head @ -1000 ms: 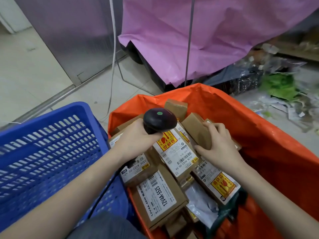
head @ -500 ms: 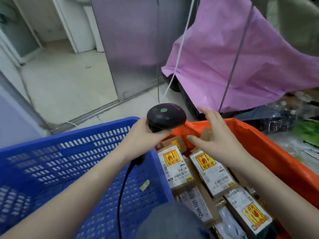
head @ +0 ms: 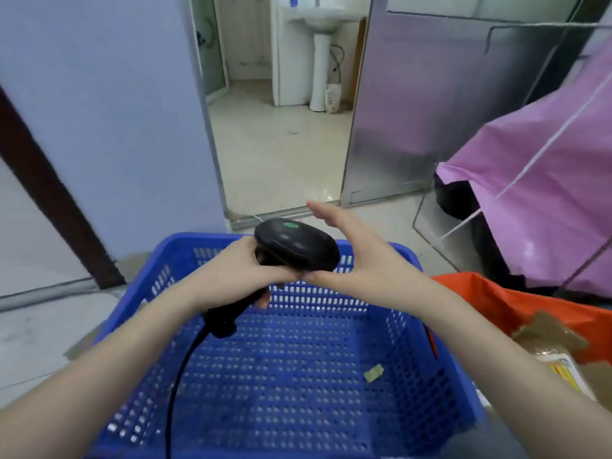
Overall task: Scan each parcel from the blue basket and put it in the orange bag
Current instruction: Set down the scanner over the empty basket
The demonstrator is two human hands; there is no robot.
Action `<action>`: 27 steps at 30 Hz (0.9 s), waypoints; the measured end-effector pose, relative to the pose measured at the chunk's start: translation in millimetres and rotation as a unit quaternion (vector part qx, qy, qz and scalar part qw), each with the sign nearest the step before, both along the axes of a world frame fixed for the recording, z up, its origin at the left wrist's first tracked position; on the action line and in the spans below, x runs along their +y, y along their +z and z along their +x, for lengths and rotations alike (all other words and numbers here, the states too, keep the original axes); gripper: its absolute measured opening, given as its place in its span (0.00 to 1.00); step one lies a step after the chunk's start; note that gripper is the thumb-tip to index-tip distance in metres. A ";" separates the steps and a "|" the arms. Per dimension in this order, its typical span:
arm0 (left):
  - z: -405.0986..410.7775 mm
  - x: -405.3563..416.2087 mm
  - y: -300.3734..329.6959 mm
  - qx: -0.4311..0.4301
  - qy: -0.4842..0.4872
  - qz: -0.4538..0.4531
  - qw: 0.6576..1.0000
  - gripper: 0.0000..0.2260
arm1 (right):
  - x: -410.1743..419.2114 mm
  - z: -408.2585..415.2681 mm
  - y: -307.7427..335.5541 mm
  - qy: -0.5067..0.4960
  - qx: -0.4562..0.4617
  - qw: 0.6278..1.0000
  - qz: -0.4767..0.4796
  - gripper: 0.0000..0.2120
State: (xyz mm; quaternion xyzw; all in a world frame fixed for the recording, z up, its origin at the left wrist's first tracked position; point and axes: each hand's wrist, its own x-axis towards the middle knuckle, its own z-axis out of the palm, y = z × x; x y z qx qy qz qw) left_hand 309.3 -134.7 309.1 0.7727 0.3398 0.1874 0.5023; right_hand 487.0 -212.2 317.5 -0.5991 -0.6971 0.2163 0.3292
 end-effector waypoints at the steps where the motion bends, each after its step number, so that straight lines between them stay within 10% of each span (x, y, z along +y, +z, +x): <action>1: -18.8 6.7 -1.0 0.011 0.011 0.000 1.000 0.15 | 11.3 -16.9 -0.8 0.023 0.000 1.000 -0.003 0.39; 6: -103.2 37.3 -14.9 0.039 0.099 0.003 0.994 0.25 | 65.7 -96.6 -14.0 0.101 0.015 0.995 -0.025 0.37; 15: -211.0 77.4 -57.7 0.005 0.212 -0.035 0.977 0.05 | 147.1 -210.2 -53.4 0.170 0.013 0.984 -0.043 0.28; 27: -307.2 127.0 -160.3 0.063 0.384 -0.035 0.920 0.21 | 242.3 -307.2 -140.9 0.139 -0.044 0.985 -0.088 0.20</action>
